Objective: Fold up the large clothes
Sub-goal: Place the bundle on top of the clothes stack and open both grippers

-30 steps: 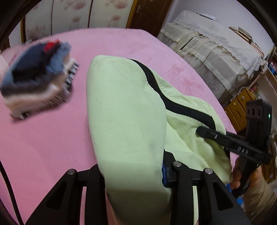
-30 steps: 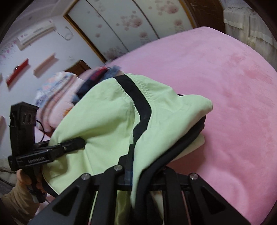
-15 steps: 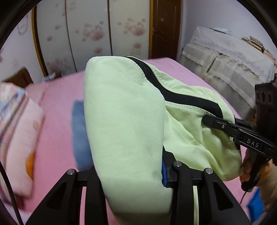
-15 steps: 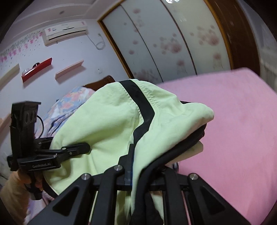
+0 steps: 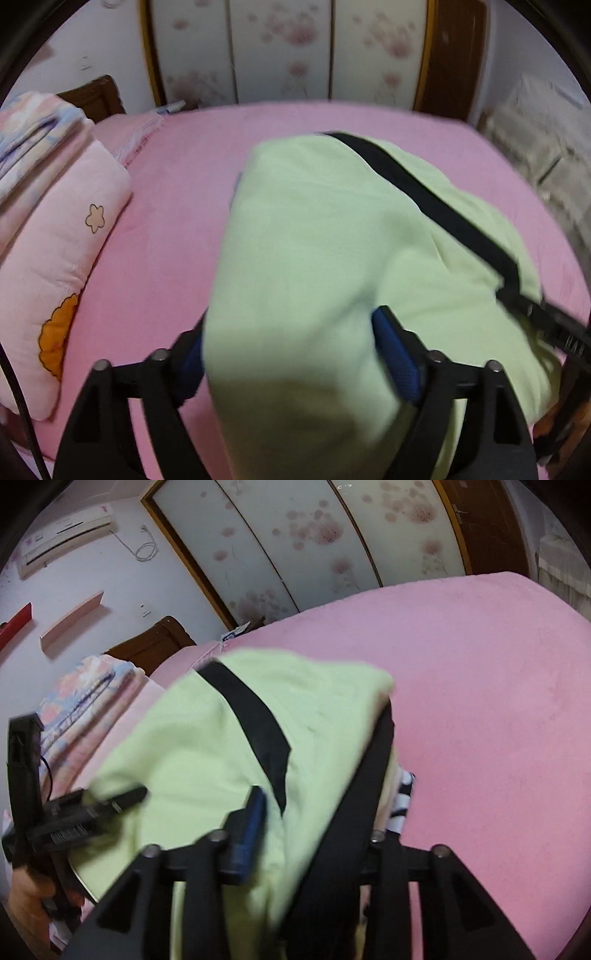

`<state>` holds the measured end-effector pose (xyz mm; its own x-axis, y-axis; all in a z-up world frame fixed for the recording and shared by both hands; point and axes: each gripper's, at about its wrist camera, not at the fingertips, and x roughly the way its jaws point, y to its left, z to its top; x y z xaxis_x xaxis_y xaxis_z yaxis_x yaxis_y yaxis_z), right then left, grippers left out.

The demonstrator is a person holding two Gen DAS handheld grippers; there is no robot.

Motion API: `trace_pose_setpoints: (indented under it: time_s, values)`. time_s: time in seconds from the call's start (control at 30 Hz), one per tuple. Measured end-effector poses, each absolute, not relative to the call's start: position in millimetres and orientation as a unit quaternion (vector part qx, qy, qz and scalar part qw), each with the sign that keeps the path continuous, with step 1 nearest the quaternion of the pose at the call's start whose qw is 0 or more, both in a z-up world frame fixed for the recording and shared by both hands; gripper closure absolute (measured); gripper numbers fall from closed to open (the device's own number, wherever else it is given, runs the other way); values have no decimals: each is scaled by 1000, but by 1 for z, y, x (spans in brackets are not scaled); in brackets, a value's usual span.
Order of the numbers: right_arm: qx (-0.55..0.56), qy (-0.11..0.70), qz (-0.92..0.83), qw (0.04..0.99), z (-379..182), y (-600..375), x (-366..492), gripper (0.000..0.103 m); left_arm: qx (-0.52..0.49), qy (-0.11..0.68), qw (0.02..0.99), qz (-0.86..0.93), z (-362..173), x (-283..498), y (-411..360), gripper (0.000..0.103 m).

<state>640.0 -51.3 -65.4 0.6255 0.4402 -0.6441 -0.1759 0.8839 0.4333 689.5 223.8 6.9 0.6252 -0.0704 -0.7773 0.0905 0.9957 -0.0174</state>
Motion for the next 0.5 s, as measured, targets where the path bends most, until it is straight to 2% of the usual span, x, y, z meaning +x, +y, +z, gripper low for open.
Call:
trace_pose_setpoints:
  time_s: [0.1, 0.27, 0.5]
  values:
    - [172, 391, 179, 886, -62, -66, 632, 58, 27, 418, 908, -28, 15, 684, 222, 12]
    - [129, 405, 160, 891, -40, -79, 609, 58, 39, 406, 913, 14, 30, 666, 219, 12]
    - [84, 409, 151, 896, 9, -90, 557, 58, -7, 404, 913, 51, 64, 603, 212, 12]
